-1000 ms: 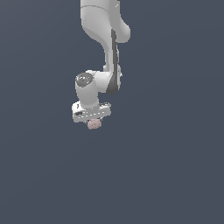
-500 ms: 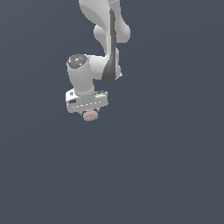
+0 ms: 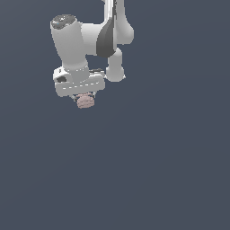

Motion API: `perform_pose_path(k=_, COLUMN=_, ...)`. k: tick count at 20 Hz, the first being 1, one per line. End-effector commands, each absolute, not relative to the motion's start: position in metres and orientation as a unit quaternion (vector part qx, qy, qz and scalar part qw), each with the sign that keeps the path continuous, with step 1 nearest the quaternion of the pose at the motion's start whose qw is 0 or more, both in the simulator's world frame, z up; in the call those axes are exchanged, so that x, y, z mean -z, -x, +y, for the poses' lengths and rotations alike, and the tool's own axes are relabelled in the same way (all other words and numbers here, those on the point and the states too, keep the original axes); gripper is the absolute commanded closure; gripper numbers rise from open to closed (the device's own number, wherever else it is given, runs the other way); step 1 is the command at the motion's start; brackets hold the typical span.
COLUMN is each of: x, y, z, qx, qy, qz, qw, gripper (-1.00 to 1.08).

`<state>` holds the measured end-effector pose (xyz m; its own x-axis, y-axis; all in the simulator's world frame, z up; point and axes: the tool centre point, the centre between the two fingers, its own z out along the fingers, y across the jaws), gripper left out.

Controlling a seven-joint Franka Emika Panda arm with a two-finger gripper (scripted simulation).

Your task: Pick up the object and move it to a goal position.

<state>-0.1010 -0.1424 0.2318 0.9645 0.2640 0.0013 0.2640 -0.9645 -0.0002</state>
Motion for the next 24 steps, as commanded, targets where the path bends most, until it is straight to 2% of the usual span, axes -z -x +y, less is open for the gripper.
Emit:
perform_pose_path(k=1, x=-0.259, y=0.107, z=-0.148, qx=0.000, qy=0.991, qz=-0.133, qw=0.000, gripper=1.08)
perform_pose_path(k=17, x=-0.423, y=0.135, z=-0.183, qx=0.000, qy=0.991, qz=-0.133, qw=0.000, gripper=1.08)
perform_pose_path(k=24, x=-0.475, y=0.142, z=-0.195, qx=0.000, qy=0.991, qz=-0.133, qw=0.000, gripper=1.08)
